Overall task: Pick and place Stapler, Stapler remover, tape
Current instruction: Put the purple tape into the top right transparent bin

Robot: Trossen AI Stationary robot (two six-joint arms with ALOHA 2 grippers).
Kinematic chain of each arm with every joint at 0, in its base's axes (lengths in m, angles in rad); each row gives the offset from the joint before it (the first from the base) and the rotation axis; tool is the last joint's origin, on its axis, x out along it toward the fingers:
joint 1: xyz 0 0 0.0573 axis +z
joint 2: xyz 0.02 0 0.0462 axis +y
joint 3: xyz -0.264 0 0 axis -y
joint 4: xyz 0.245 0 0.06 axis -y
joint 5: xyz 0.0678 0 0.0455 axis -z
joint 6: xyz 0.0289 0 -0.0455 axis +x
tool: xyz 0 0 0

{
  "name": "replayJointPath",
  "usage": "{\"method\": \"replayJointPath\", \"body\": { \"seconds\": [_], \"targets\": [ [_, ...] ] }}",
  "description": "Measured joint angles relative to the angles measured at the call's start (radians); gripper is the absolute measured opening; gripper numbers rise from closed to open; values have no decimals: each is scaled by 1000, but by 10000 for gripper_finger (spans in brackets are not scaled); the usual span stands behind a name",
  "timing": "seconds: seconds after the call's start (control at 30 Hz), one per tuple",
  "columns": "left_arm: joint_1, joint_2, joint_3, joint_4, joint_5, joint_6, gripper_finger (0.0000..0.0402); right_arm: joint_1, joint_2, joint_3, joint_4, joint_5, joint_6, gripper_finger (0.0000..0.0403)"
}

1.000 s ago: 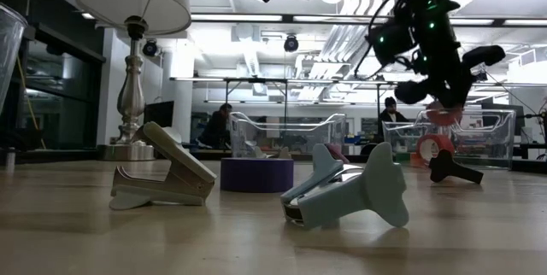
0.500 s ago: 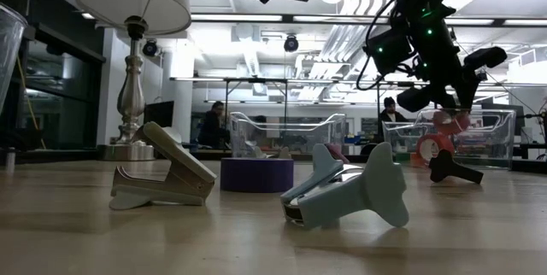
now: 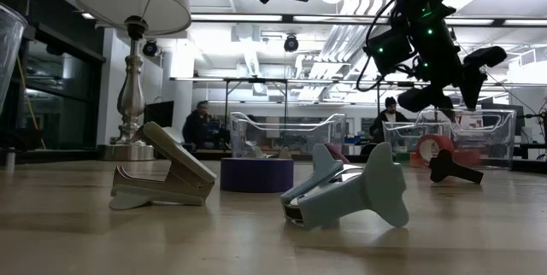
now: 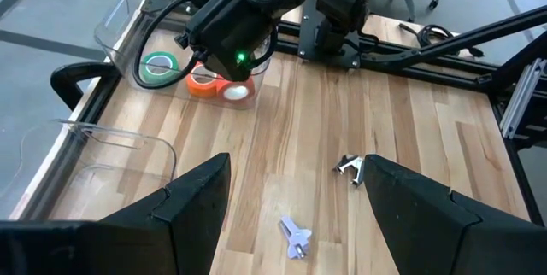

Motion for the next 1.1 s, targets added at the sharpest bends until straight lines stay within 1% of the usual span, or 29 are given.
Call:
{"method": "replayJointPath", "body": {
  "seconds": [0.13,0.27,0.5,0.73,0.97,1.1],
  "targets": [
    [0,0,0,-1,-9,6,264,3,-7,0,1,-8,-67,168],
    [0,0,0,-26,-20,6,264,30,-52,0,2,11,-94,169],
    [0,0,0,-167,-84,6,264,70,-199,0,75,23,-163,169],
    [0,0,0,-312,-114,-4,264,99,-333,0,183,-19,-293,170],
    [-4,0,0,-399,-114,-64,264,126,-403,0,265,-49,-397,170],
    [-37,0,0,-448,-134,-41,264,144,-426,0,293,-59,-453,170]
  ]
}}
